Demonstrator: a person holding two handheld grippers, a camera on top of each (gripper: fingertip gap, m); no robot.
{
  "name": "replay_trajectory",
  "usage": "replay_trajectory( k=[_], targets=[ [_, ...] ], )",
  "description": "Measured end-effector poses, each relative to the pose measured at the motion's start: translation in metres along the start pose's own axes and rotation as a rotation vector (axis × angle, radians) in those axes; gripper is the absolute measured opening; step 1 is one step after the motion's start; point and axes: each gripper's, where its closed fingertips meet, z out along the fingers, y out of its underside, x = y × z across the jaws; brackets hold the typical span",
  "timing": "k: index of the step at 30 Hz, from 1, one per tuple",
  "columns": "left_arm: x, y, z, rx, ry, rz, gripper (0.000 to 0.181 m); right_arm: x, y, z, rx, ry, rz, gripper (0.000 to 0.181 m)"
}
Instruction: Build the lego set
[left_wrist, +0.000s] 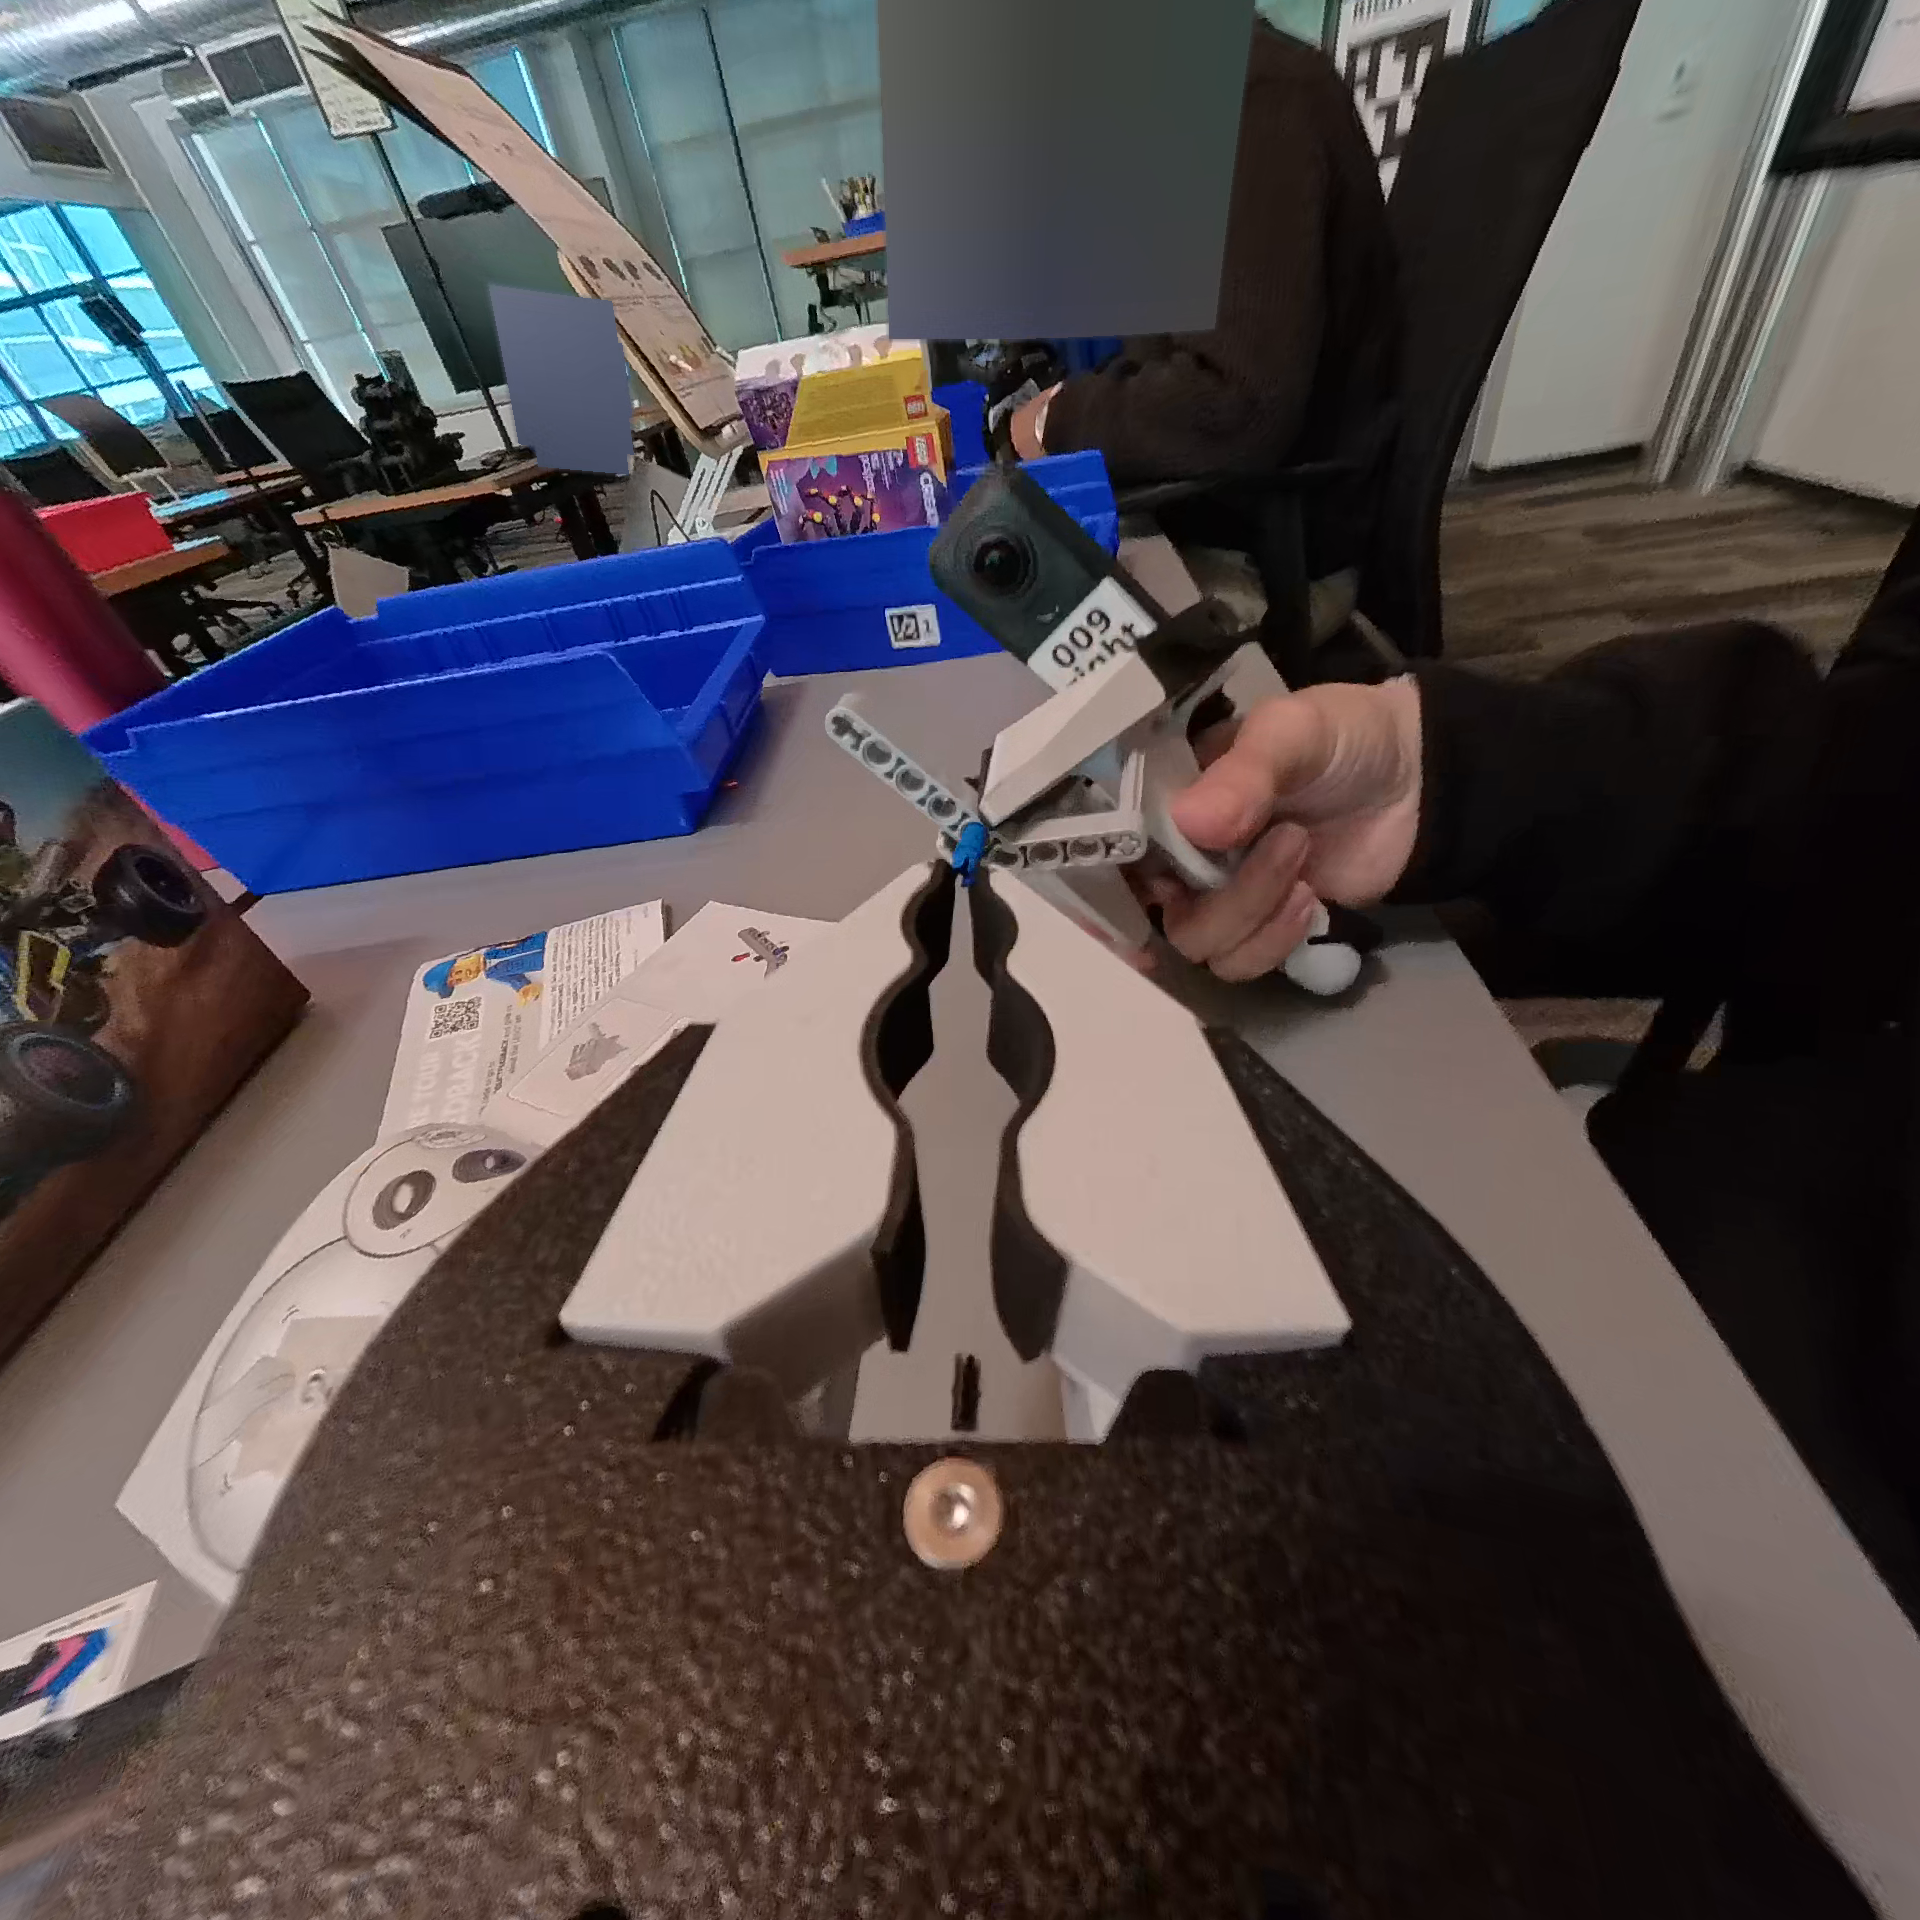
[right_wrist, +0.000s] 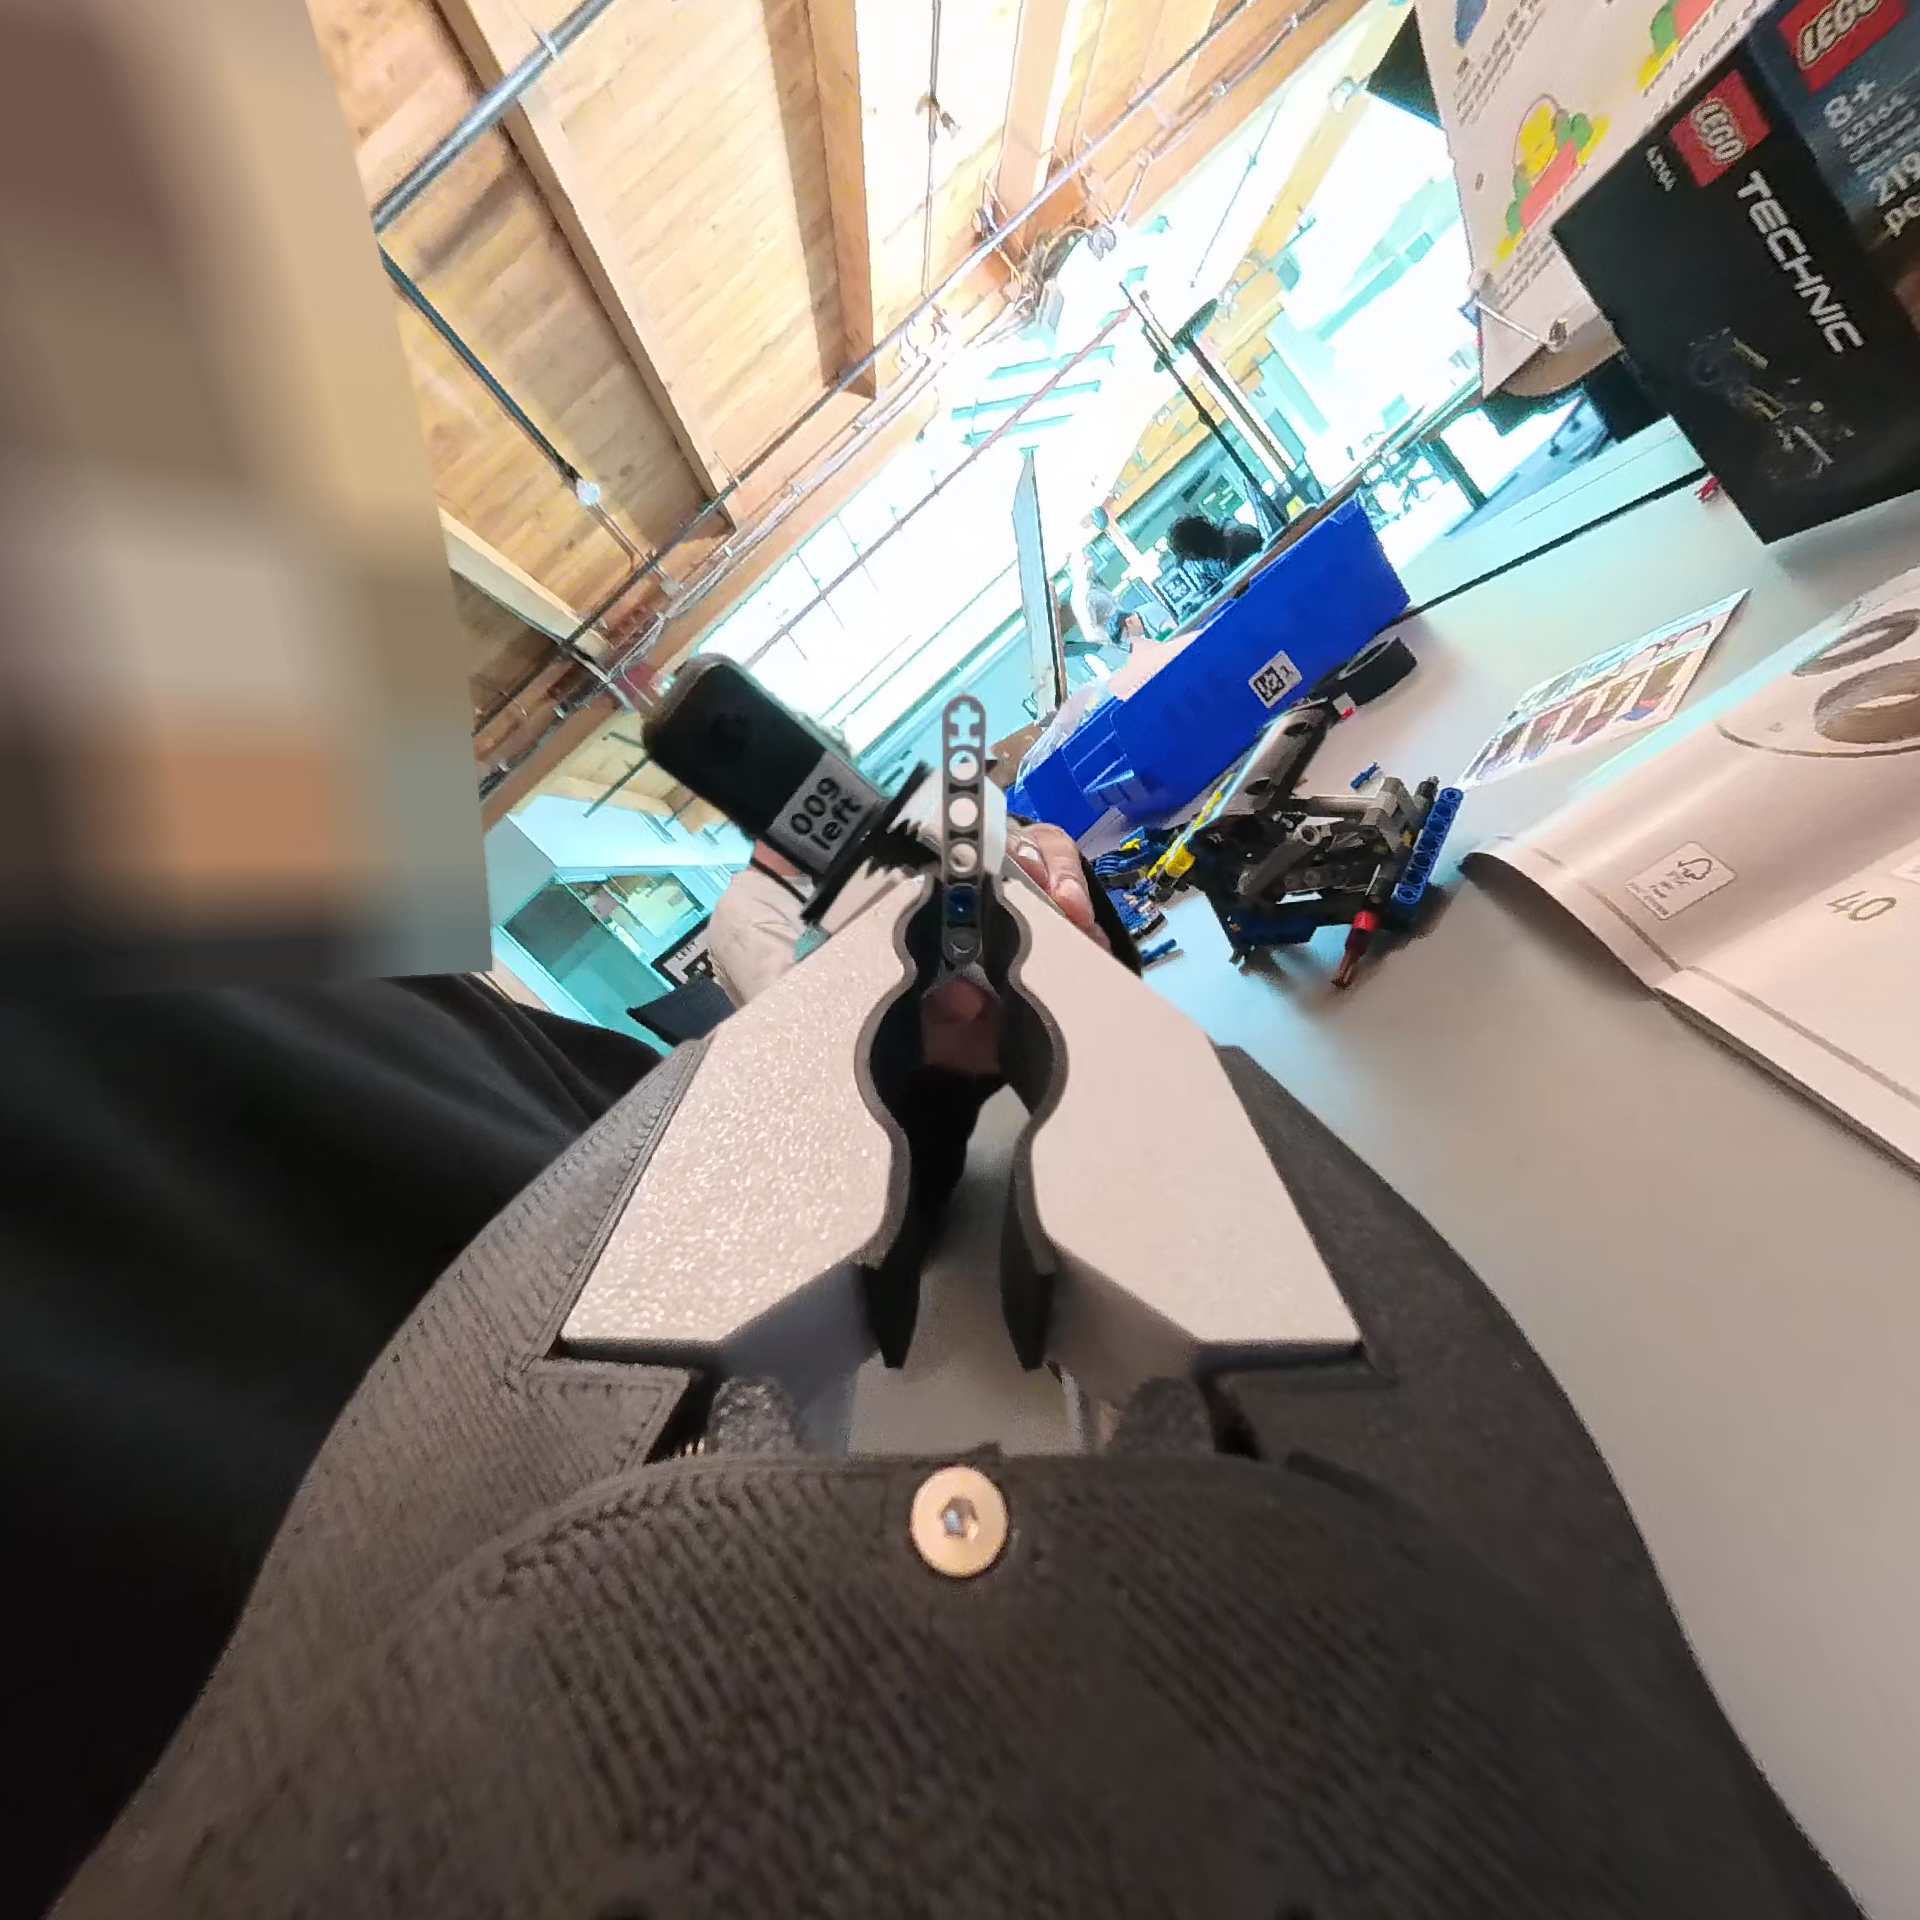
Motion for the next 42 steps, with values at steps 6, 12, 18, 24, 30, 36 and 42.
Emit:
replay_trajectory(
  k=[6,12,18,24,30,36,42],
  targets=[
    [0.005,-0.004,-0.001,0.03,0.049,-0.034,0.001,-0.006,0.001,0.001,-0.002,-0.056,0.055,0.007],
    [0.003,-0.004,0.004,-0.063,-0.045,0.168,0.001,-0.005,0.001,0.003,0.014,-0.051,0.061,0.006],
    [0.005,-0.004,0.004,-0.009,-0.047,0.136,0.001,-0.006,0.002,0.003,0.013,-0.066,0.067,0.005],
    [0.006,-0.003,0.003,0.037,-0.045,0.107,0.005,0.005,0.002,-0.007,-0.041,0.057,-0.025,0.005],
    [0.003,0.007,0.006,0.001,-0.049,0.07,0.007,0.04,-0.023,-0.061,-0.009,0.368,-0.093,0.006],
    [0.009,0.025,0.02,-0.088,-0.011,0.035,0.007,0.078,-0.029,-0.132,-0.187,0.832,-0.235,0.006],
    [-0.002,0.024,0.052,-0.238,-0.021,-0.049,0.01,0.09,-0.013,-0.177,-0.435,1.05,-0.259,0.006]
  ],
)
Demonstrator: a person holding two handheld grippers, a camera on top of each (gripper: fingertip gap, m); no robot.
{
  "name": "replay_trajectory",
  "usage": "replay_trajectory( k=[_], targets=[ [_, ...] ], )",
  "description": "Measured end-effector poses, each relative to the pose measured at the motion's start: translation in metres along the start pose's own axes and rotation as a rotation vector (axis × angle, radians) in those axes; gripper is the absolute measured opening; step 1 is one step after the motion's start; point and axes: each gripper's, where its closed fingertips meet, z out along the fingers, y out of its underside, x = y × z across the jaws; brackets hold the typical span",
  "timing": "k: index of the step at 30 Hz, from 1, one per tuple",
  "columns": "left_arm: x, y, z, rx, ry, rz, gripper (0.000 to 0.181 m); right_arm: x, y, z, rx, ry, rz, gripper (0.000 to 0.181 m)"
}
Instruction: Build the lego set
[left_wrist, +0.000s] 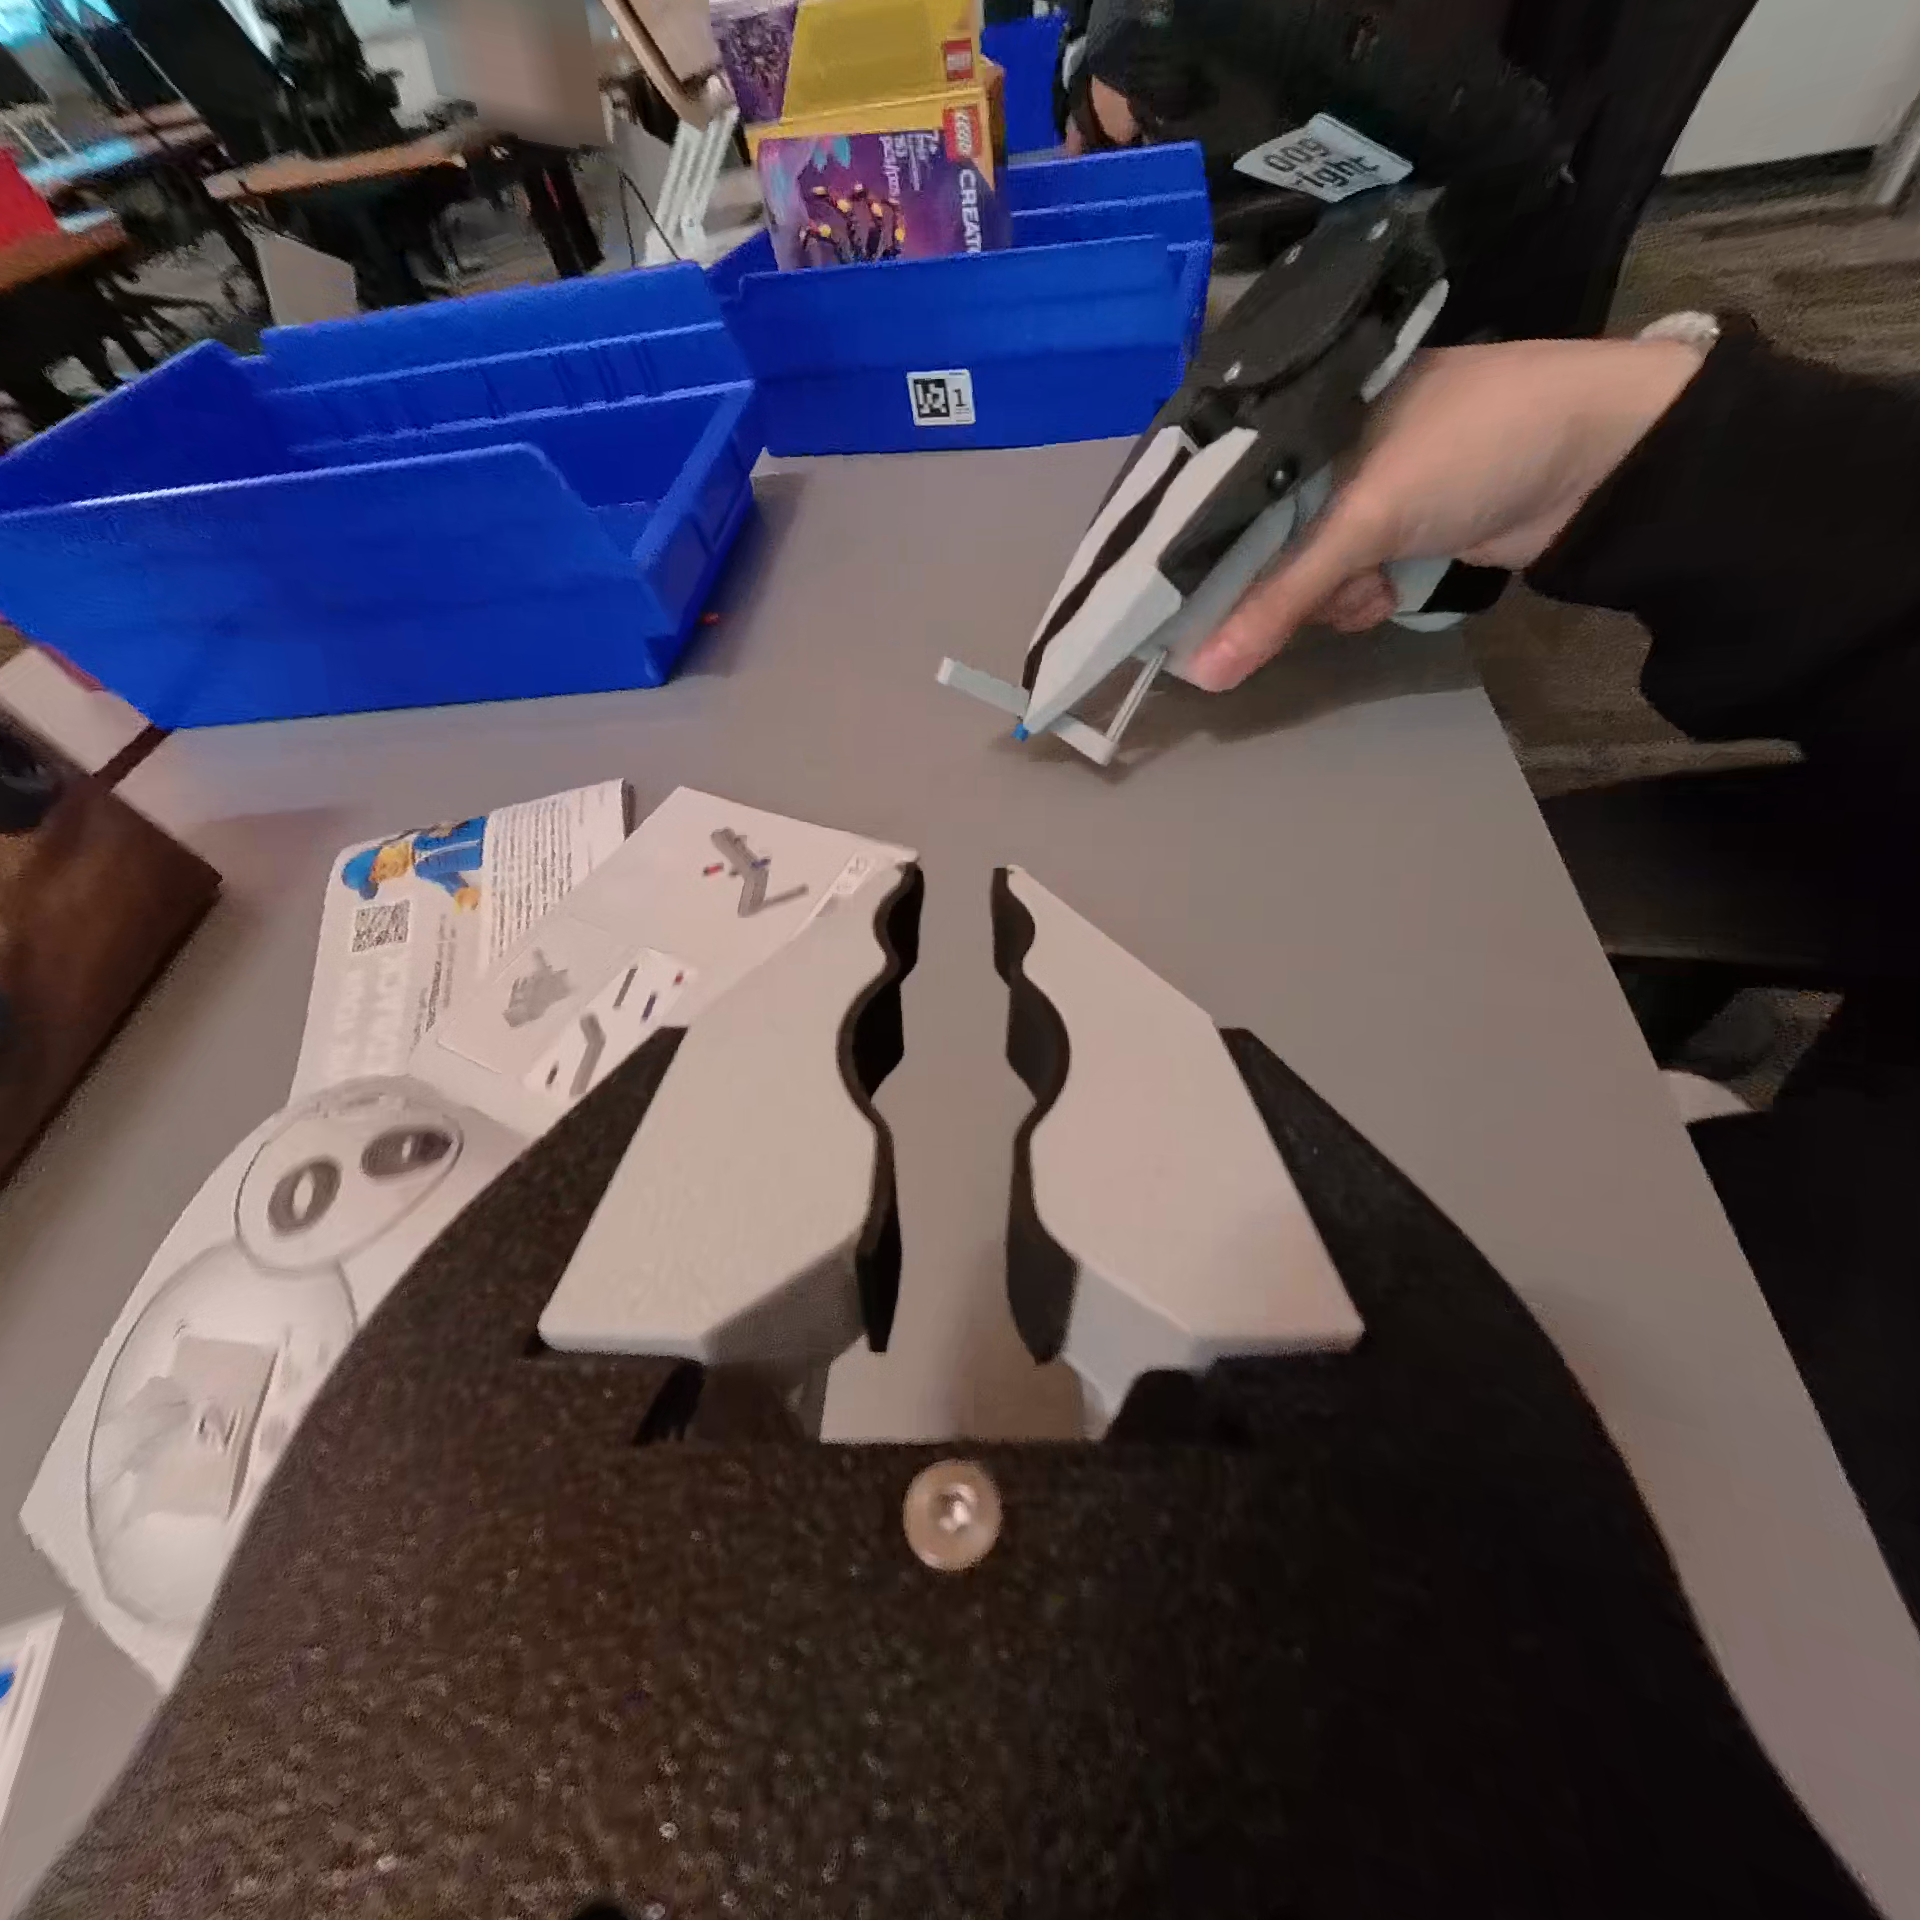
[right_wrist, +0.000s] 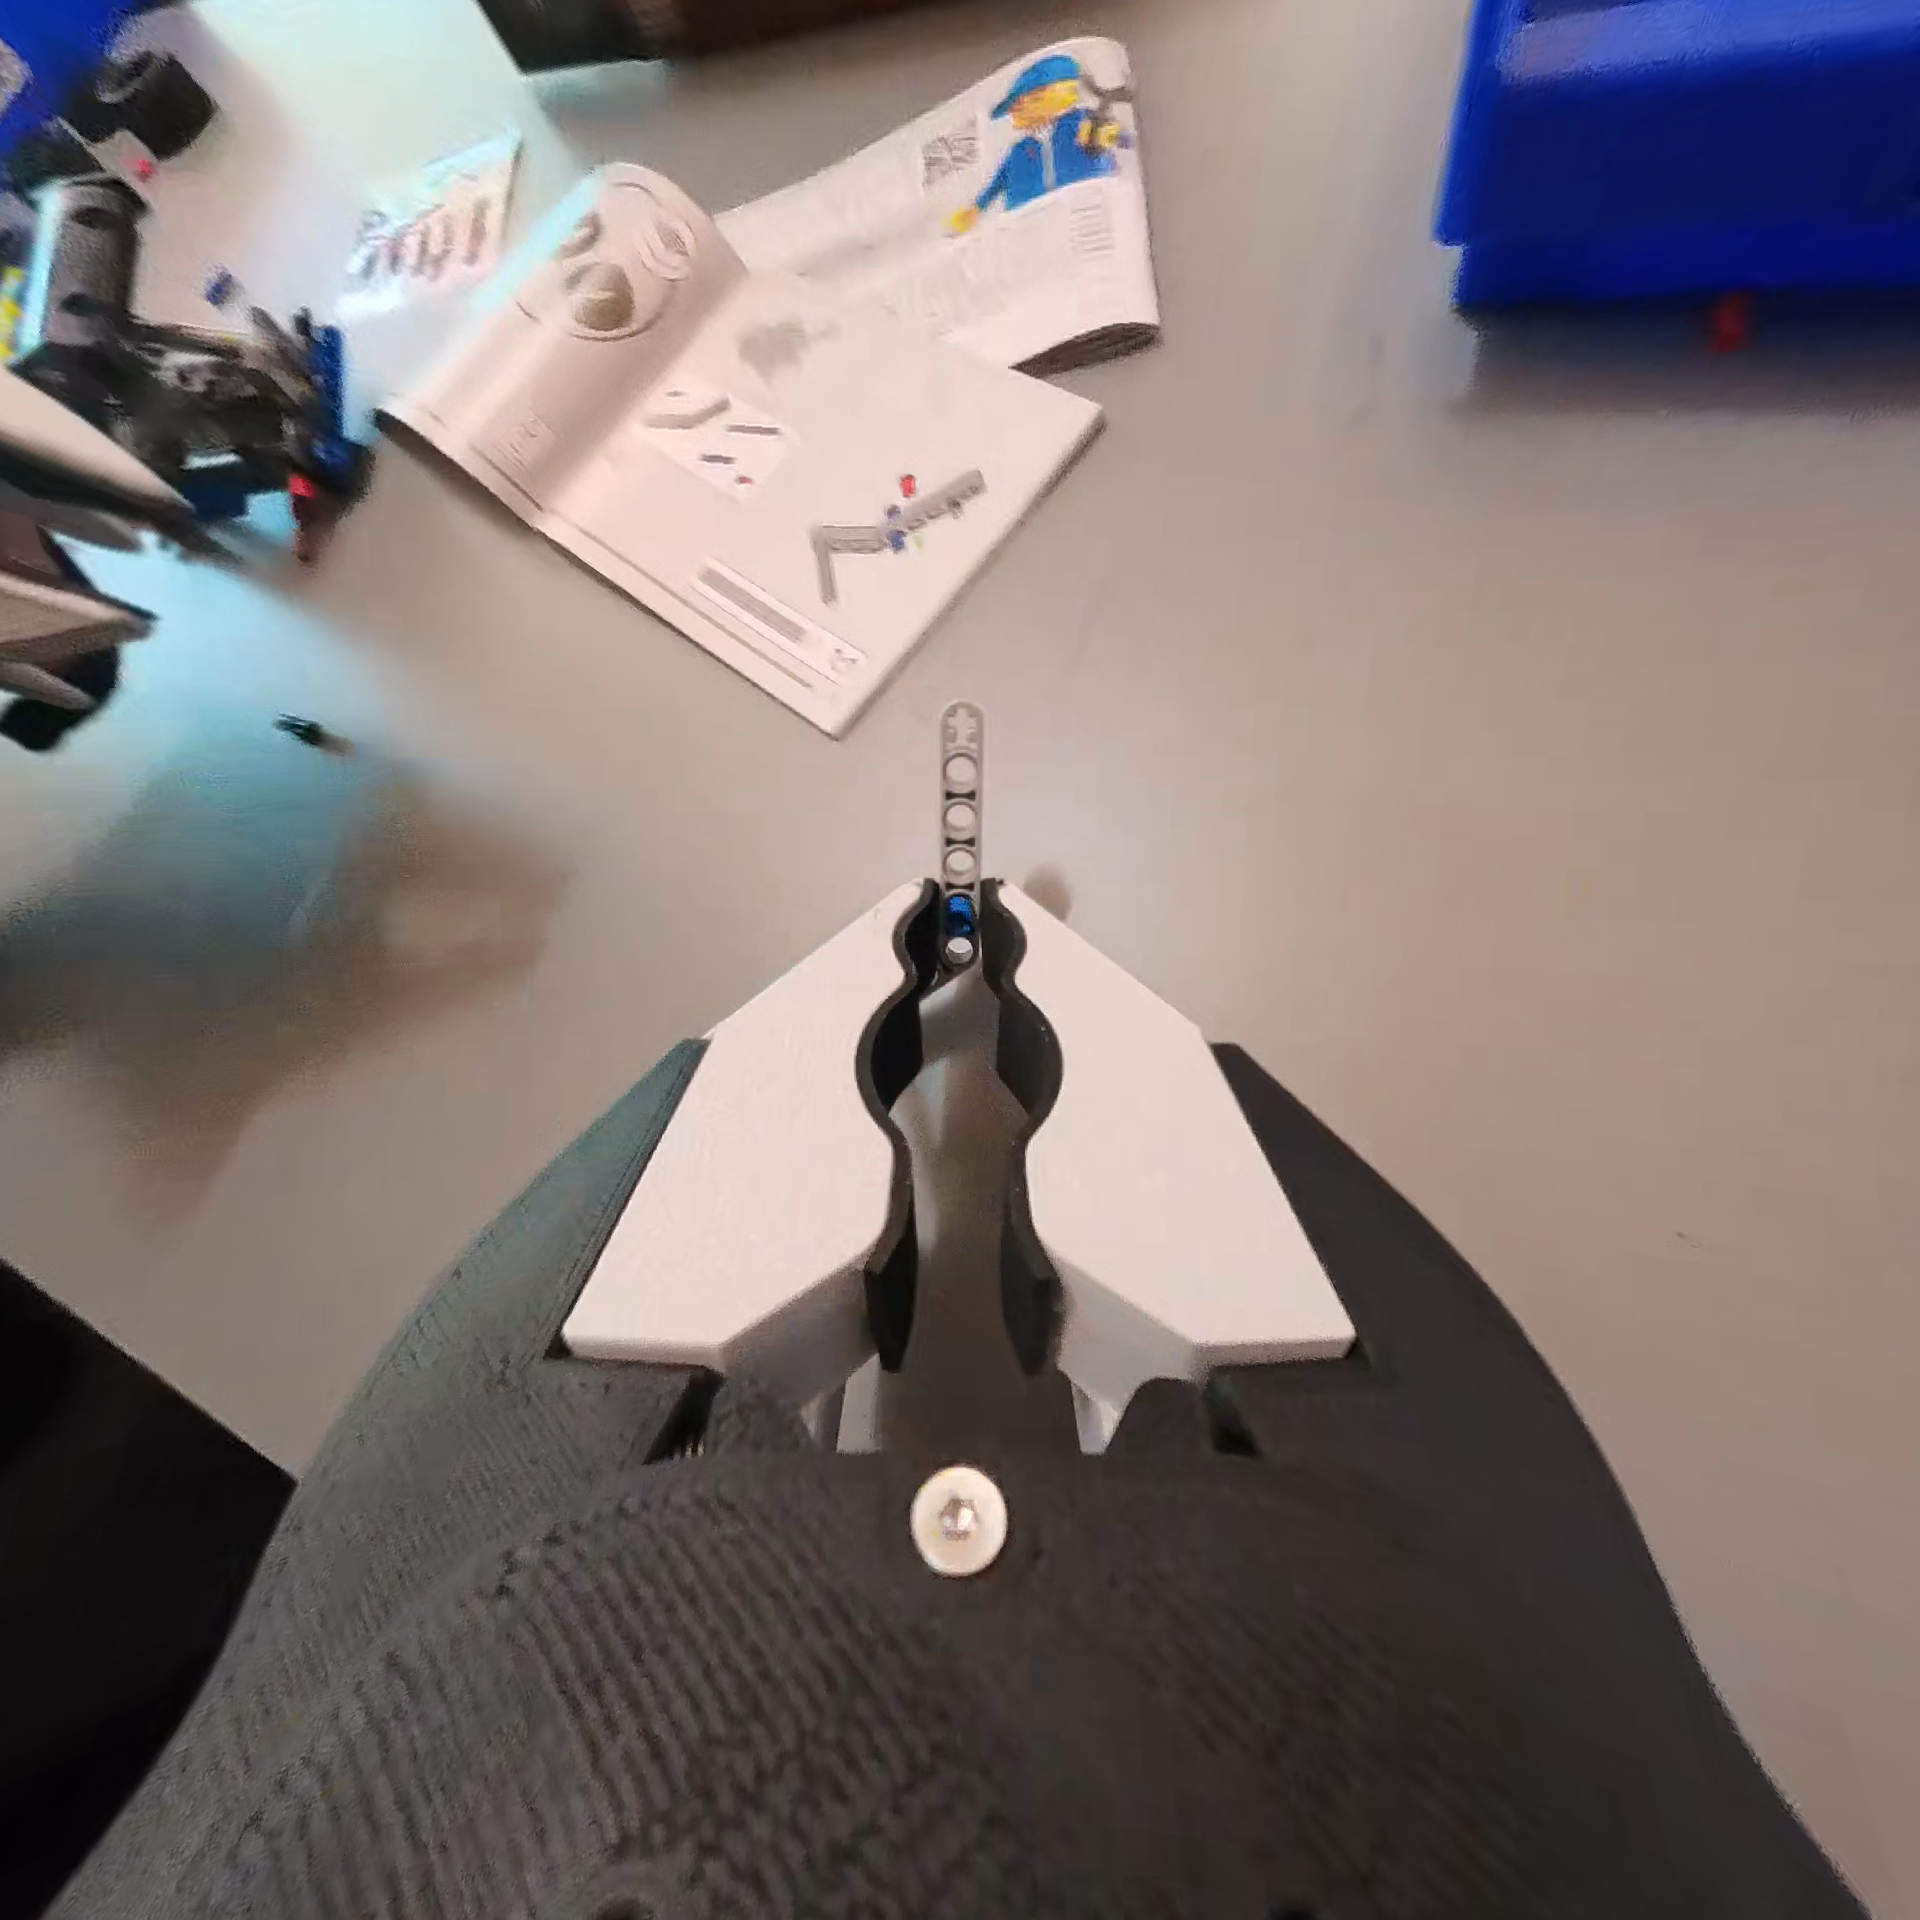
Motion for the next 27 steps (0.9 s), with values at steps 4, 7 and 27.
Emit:
replay_trajectory(
  k=[4,7,27],
  targets=[
    [-0.013,-0.027,0.051,-0.106,0.033,0.116,0.021,0.036,-0.005,-0.018,0.066,0.089,0.091,0.006],
    [-0.024,-0.052,0.11,-0.157,0.125,0.288,0.023,0.057,-0.005,-0.029,0.103,0.124,0.146,0.006],
    [-0.131,-0.016,0.255,-0.453,-0.01,0.42,0.0,0.064,0.011,-0.028,0.084,0.029,0.233,0.006]
  ],
)
